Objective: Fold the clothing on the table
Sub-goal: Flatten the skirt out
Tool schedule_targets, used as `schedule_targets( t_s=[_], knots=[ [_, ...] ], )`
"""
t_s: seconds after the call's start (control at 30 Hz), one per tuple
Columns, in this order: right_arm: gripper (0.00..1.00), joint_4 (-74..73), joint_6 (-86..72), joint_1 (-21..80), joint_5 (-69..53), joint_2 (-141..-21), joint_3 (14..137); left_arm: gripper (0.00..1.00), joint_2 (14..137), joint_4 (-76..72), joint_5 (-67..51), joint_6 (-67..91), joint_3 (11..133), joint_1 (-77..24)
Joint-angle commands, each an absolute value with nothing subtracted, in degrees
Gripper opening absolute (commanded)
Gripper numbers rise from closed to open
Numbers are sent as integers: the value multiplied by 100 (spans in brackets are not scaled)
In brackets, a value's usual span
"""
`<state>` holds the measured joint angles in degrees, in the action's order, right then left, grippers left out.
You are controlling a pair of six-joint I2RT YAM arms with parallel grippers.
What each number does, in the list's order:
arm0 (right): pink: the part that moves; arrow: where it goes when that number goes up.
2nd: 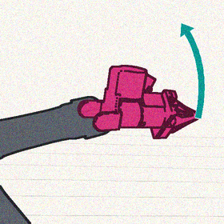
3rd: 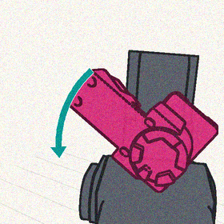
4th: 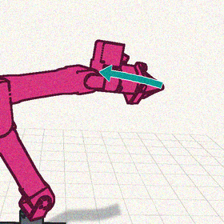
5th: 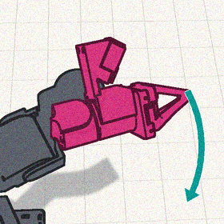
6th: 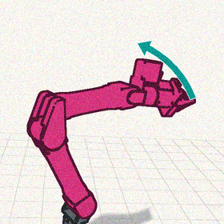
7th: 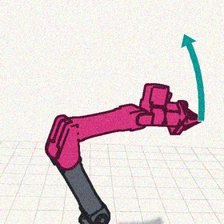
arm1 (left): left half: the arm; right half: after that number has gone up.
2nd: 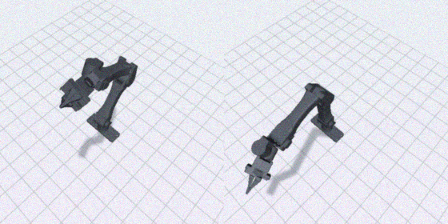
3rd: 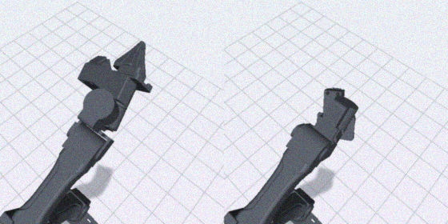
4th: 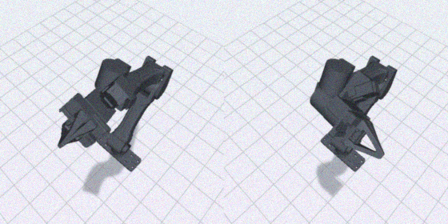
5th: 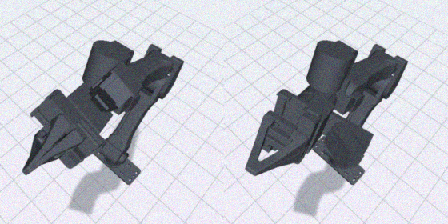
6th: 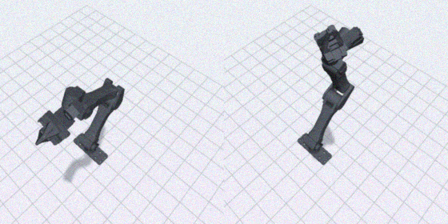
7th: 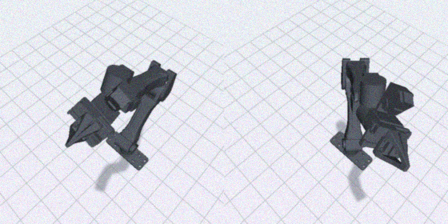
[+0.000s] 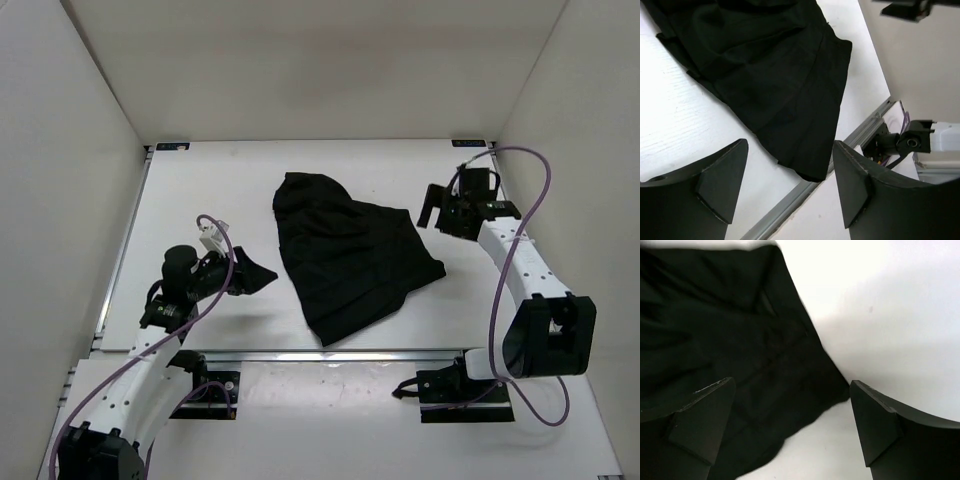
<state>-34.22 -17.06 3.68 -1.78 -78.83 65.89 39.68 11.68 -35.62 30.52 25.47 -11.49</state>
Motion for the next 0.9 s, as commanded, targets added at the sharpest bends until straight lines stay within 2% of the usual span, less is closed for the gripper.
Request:
schedule_targets(
  t_s=[0.0, 0.1, 0.2, 0.3, 0.37, 0.4, 0.43, 0.5, 0.53, 0.73, 0.77, 0.8, 0.87],
  knots=[
    [96, -3410, -1907, 211, -298, -7813, 6056, 79, 3955, 282, -4068, 3453, 2180, -1187],
    [97, -3569, -1899, 368, -89, -8015, 5731, 65, 3990, 61, -4131, 3525, 2179, -1186],
    [97, -3454, -2021, 492, 0, -8199, 5415, 65, 3938, 219, -3990, 3402, 2276, -1213],
    [88, -3366, -2048, 510, -18, -8428, 5239, 66, 3859, 273, -3938, 3375, 2215, -1195],
    [66, -3392, -2013, 553, -26, -8604, 5229, 66, 3832, 185, -4007, 3454, 2145, -1178],
    [64, -3332, -2021, 554, -44, -8726, 5238, 66, 3815, 158, -3982, 3489, 2066, -1169],
    [52, -3348, -1987, 562, -166, -8832, 5238, 66, 3788, 106, -4025, 3507, 2048, -1143],
    [7, -3209, -1960, 711, -307, -8964, 5273, 65, 3771, 79, -3999, 3560, 2013, -1151],
    [0, -3156, -1960, 808, -429, -8965, 5317, 65, 3762, 70, -3982, 3525, 2021, -1125],
    [0, -2235, -2696, 2538, -1387, -8701, 5493, 57, 3788, 931, -3306, 3006, 2425, -1046],
    [0, -2067, -2768, 2984, -1624, -8649, 5458, 57, 3814, 1062, -3235, 2945, 2513, -1037],
    [0, -1578, -2977, 3597, -1930, -8622, 5397, 52, 3841, 1229, -3086, 2875, 2662, -1020],
    [0, -1250, -3102, 3969, -2125, -8605, 5283, 50, 3858, 1370, -3007, 2857, 2742, -1011]
  ],
)
